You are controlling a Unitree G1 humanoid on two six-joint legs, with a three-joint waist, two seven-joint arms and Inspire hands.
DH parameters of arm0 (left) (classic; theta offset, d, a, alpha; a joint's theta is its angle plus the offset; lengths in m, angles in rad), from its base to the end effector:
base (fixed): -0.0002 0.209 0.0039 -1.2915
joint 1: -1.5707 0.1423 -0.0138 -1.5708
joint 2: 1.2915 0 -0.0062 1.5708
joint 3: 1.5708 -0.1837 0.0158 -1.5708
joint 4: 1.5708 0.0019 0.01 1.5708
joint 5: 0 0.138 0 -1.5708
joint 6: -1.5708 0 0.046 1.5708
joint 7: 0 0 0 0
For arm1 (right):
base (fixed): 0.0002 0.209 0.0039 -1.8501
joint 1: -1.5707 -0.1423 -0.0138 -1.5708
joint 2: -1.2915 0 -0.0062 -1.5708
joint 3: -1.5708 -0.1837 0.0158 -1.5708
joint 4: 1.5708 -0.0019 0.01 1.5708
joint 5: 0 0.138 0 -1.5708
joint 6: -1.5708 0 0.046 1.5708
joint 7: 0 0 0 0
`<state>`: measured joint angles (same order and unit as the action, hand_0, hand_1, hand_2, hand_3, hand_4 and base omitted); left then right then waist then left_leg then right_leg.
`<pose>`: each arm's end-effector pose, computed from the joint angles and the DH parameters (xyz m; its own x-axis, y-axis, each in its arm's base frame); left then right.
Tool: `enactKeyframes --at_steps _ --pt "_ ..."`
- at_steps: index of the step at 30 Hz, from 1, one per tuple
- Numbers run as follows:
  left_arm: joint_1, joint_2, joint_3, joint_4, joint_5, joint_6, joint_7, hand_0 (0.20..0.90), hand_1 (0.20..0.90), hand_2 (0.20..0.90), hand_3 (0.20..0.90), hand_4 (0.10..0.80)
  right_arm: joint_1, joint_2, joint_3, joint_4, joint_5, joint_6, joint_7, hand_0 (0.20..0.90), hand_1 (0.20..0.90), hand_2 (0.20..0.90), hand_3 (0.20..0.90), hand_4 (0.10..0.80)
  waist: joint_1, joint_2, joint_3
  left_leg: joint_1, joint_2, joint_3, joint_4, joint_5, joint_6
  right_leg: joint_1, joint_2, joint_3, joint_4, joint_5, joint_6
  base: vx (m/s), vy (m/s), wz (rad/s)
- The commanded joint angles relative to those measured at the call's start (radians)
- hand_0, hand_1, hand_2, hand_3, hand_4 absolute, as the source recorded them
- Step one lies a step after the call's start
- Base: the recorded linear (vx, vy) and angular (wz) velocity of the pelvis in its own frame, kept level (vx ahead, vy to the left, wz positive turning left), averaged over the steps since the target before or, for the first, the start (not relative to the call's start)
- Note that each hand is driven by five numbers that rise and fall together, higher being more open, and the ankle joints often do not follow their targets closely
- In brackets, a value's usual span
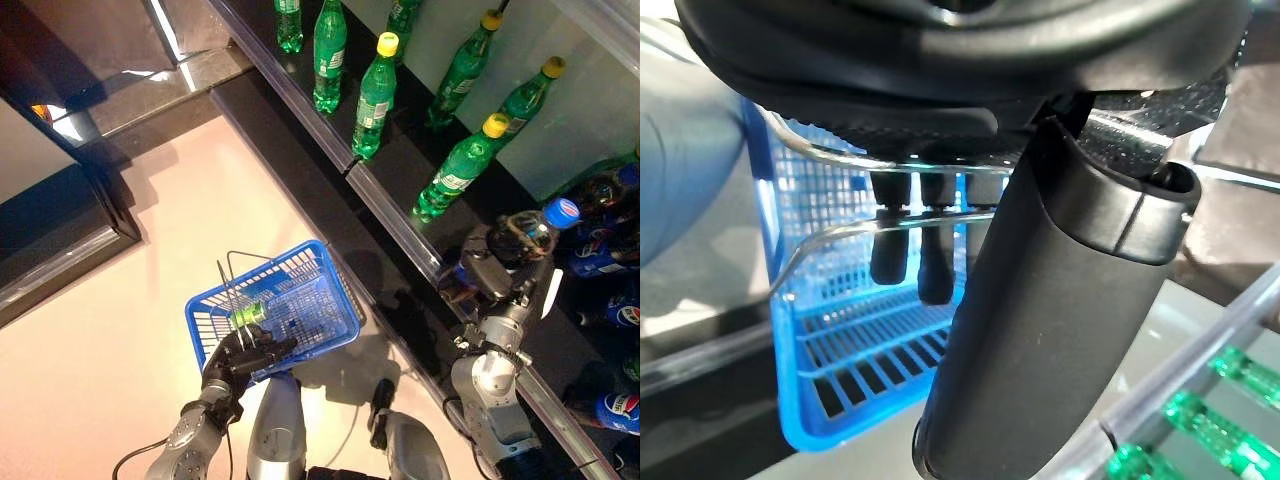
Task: Pick up the drink and place into the basket.
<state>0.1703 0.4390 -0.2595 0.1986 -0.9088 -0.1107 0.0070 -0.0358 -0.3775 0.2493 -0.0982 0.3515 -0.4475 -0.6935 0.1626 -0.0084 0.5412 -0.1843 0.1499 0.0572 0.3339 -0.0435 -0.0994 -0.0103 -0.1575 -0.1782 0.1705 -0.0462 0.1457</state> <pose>0.1494 0.2104 -0.0139 0.9359 -0.0470 -0.3492 -0.1115 0.9007 -0.4200 0.1997 -0.1660 0.0830 0.8282 -0.4204 0.3705 0.3329 0.9010 0.2781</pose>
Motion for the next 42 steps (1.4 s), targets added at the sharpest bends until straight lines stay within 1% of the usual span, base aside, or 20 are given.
enactKeyframes --at_steps 1,4,6,9,10,15,17,18,23,25,30,32,34,38,39,40,42 --pt "0.007 0.015 0.023 -0.348 0.007 -0.149 -0.140 0.300 0.300 0.300 0.200 0.100 -0.115 -0.144 -0.060 -0.303 -0.145 -0.142 0.074 0.300 0.300 0.300 0.200 0.100 -0.012 0.020 -0.071 0.004 -0.019 -0.076 0.045 0.032 -0.086 0.050 -0.014 -0.017 -0.024 0.097 0.086 0.040 0.074 0.01" --pt "0.009 0.022 0.023 -0.368 -0.010 -0.142 -0.146 0.300 0.300 0.300 0.200 0.100 -0.122 -0.164 -0.057 -0.332 -0.148 -0.150 0.101 0.300 0.300 0.300 0.200 0.100 -0.010 0.022 -0.086 0.016 -0.023 -0.075 0.039 0.034 -0.082 0.060 -0.018 -0.019 -0.025 0.096 0.084 0.043 0.071 0.03" --pt "0.009 0.027 0.021 -0.388 -0.019 -0.127 -0.155 0.300 0.300 0.300 0.200 0.100 -0.129 -0.173 -0.049 -0.355 -0.104 -0.159 0.147 0.300 0.300 0.300 0.200 0.100 -0.007 0.022 -0.094 0.024 -0.026 -0.076 0.037 0.033 -0.080 0.065 -0.020 -0.020 -0.026 0.095 0.081 0.031 0.063 0.03" --pt "-0.003 0.030 0.007 -0.405 -0.034 -0.107 -0.188 0.300 0.300 0.300 0.200 0.100 -0.149 -0.167 -0.019 -0.360 -0.056 -0.149 0.205 0.300 0.300 0.300 0.200 0.100 -0.003 0.023 -0.096 0.029 -0.033 -0.081 0.036 0.033 -0.078 0.069 -0.023 -0.023 -0.025 0.095 0.078 -0.002 0.049 0.02" --pt "-0.013 0.032 -0.009 -0.416 -0.025 -0.096 -0.221 0.300 0.300 0.300 0.200 0.100 -0.160 -0.162 0.008 -0.356 -0.028 -0.141 0.222 0.300 0.300 0.300 0.200 0.100 -0.001 0.024 -0.094 0.033 -0.036 -0.084 0.035 0.034 -0.078 0.072 -0.025 -0.025 -0.023 0.096 0.077 0.007 0.055 0.02" --pt "-0.052 0.032 -0.067 -0.463 -0.051 -0.085 -0.269 0.300 0.300 0.300 0.200 0.100 -0.183 -0.126 0.104 -0.330 0.016 -0.088 0.281 0.300 0.300 0.300 0.200 0.100 0.003 0.036 -0.090 0.059 -0.043 -0.090 0.018 0.043 -0.077 0.079 -0.032 -0.029 -0.017 0.095 0.075 0.002 0.065 0.03" --pt "-0.077 0.035 -0.093 -0.495 -0.052 -0.084 -0.270 0.300 0.300 0.300 0.200 0.100 -0.192 -0.111 0.140 -0.315 0.009 -0.070 0.293 0.300 0.300 0.300 0.200 0.100 0.004 0.039 -0.085 0.060 -0.050 -0.094 0.018 0.041 -0.075 0.076 -0.038 -0.034 -0.013 0.095 0.075 -0.067 0.069 0.05" --pt "-0.106 0.041 -0.112 -0.517 -0.066 -0.081 -0.278 0.300 0.300 0.300 0.200 0.100 -0.213 -0.099 0.168 -0.304 0.015 -0.054 0.299 0.300 0.300 0.300 0.200 0.100 0.006 0.043 -0.074 0.059 -0.056 -0.100 0.014 0.041 -0.074 0.073 -0.041 -0.037 -0.013 0.097 0.077 -0.085 0.057 0.07" --pt "-0.162 0.058 -0.123 -0.565 -0.128 -0.058 -0.325 0.300 0.300 0.300 0.200 0.100 -0.256 -0.076 0.208 -0.284 0.017 -0.038 0.304 0.300 0.300 0.300 0.200 0.100 0.012 0.049 -0.052 0.048 -0.070 -0.111 0.014 0.038 -0.074 0.067 -0.049 -0.044 -0.018 0.101 0.078 -0.083 0.045 0.14" --pt "-0.188 0.063 -0.131 -0.594 -0.183 -0.037 -0.341 0.300 0.300 0.300 0.200 0.100 -0.285 -0.062 0.229 -0.275 0.018 -0.031 0.295 0.300 0.300 0.300 0.200 0.100 0.015 0.052 -0.042 0.041 -0.077 -0.117 0.012 0.037 -0.073 0.062 -0.052 -0.046 -0.020 0.103 0.080 -0.091 0.038 0.02" --pt "-0.223 0.048 -0.150 -0.617 -0.228 -0.012 -0.372 0.300 0.300 0.300 0.200 0.100 -0.330 -0.020 0.259 -0.240 0.011 -0.003 0.290 0.300 0.300 0.300 0.200 0.100 0.022 0.056 -0.038 0.032 -0.090 -0.129 0.008 0.033 -0.071 0.055 -0.059 -0.051 -0.025 0.104 0.083 -0.047 0.033 0.01" --pt "-0.243 0.043 -0.158 -0.620 -0.246 -0.013 -0.394 0.300 0.300 0.300 0.200 0.100 -0.352 -0.001 0.282 -0.201 -0.049 0.037 0.267 0.300 0.300 0.300 0.200 0.100 0.027 0.060 -0.039 0.018 -0.099 -0.132 0.005 0.030 -0.067 0.042 -0.065 -0.056 -0.026 0.104 0.085 -0.069 0.047 0.07" --pt "-0.246 0.041 -0.159 -0.619 -0.250 -0.015 -0.403 0.300 0.300 0.300 0.200 0.100 -0.358 0.000 0.289 -0.178 -0.071 0.051 0.258 0.300 0.300 0.300 0.200 0.100 0.029 0.062 -0.040 0.013 -0.102 -0.133 0.004 0.030 -0.066 0.039 -0.068 -0.058 -0.028 0.105 0.084 -0.043 0.035 0.16" --pt "-0.251 0.039 -0.155 -0.620 -0.266 -0.026 -0.440 0.300 0.300 0.300 0.200 0.100 -0.357 -0.002 0.297 -0.071 -0.102 0.077 0.239 0.300 0.300 0.300 0.200 0.100 0.035 0.066 -0.038 -0.001 -0.111 -0.134 0.003 0.025 -0.062 0.027 -0.077 -0.063 -0.029 0.105 0.084 -0.038 0.034 0.09" --pt "-0.252 0.040 -0.151 -0.618 -0.272 -0.030 -0.460 0.300 0.300 0.300 0.200 0.100 -0.361 0.000 0.295 -0.017 -0.130 0.101 0.232 0.300 0.300 0.300 0.200 0.100 0.039 0.067 -0.037 -0.006 -0.113 -0.134 0.004 0.023 -0.061 0.025 -0.080 -0.066 -0.031 0.104 0.084 -0.039 0.032 0.04" --pt "-0.252 0.038 -0.152 -0.618 -0.279 -0.032 -0.479 0.300 0.300 0.300 0.200 0.100 -0.362 -0.005 0.291 0.047 -0.141 0.102 0.229 0.300 0.300 0.300 0.200 0.100 0.041 0.069 -0.036 -0.011 -0.116 -0.134 0.003 0.022 -0.061 0.023 -0.082 -0.067 -0.034 0.104 0.083 -0.044 0.034 0.04" --pt "-0.251 0.039 -0.146 -0.619 -0.300 -0.029 -0.510 0.300 0.300 0.300 0.200 0.100 -0.360 -0.016 0.285 0.115 -0.174 0.133 0.227 0.300 0.300 0.300 0.200 0.100 0.044 0.069 -0.037 -0.019 -0.117 -0.135 0.003 0.019 -0.060 0.019 -0.085 -0.071 -0.035 0.103 0.083 -0.044 0.023 0.05"
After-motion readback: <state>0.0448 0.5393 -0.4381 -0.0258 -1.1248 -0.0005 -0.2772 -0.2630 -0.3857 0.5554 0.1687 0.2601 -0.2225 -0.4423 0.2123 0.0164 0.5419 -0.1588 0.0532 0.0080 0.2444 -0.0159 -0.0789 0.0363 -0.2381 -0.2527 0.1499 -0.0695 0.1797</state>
